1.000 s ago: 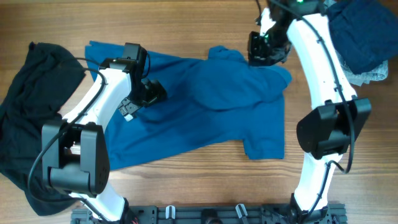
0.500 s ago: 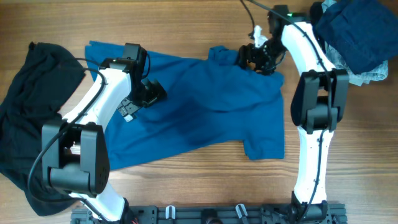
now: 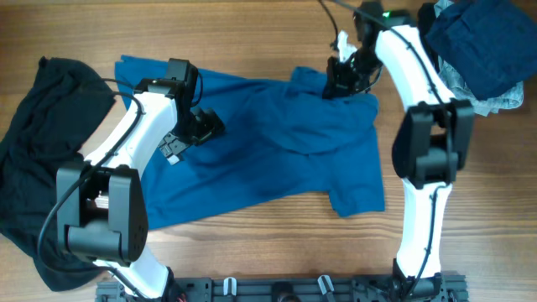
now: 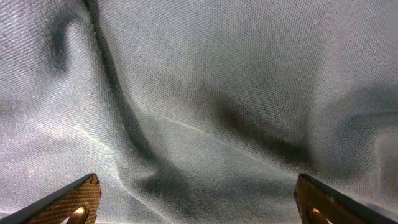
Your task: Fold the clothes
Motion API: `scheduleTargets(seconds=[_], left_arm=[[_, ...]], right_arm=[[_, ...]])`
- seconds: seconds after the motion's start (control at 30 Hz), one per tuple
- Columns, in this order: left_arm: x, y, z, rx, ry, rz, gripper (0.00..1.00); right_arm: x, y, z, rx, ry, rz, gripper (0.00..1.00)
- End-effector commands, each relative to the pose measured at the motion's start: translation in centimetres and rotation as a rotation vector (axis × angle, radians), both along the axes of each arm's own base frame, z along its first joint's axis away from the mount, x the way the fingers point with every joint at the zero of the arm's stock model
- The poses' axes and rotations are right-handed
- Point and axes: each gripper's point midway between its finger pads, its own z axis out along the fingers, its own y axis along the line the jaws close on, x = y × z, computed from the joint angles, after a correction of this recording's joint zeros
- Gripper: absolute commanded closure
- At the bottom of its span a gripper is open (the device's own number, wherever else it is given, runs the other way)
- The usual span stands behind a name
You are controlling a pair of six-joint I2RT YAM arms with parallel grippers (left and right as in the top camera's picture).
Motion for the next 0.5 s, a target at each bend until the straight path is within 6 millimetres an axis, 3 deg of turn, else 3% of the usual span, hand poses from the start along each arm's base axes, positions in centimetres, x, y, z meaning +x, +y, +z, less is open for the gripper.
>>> scheduleTargets(seconds=[0.0, 0.13, 0.2, 0.23, 0.27, 0.4, 0.47], left_arm=[[0.2, 0.0, 0.0, 0.009, -0.001, -0.001, 0.0], [0.2, 0.0, 0.0, 0.009, -0.001, -0.001, 0.0], [0.2, 0.0, 0.0, 0.009, -0.002, -0.001, 0.0], [0.2, 0.0, 0.0, 0.009, -0.002, -0.001, 0.0], [0.3, 0.0, 0.0, 0.009, -0.004, -0.001, 0.0], [0.3, 0.0, 0.0, 0.009, -0.006, -0.001, 0.0], [0.4, 0.0, 0.0, 0.009, -0.008, -0.001, 0.0]], right_arm=[[-2.1, 1.2, 6.8, 0.097, -0.069, 0.055, 0.96], [-3.9, 0.0, 7.6, 0.023, 0.013, -0.021, 0.96], [-4.2, -4.5, 5.9, -0.286, 0.079, -0.217, 0.96], [-4.6, -8.0, 5.5, -0.503, 0.102, -0.377, 0.96], [-4.7, -9.7, 5.4, -0.612, 0.096, -0.443, 0.96], [-6.0, -9.5, 4.2, -0.633, 0.147, -0.421, 0.96], [-6.0, -9.4, 5.0, -0.63, 0.123, -0.422, 0.96]])
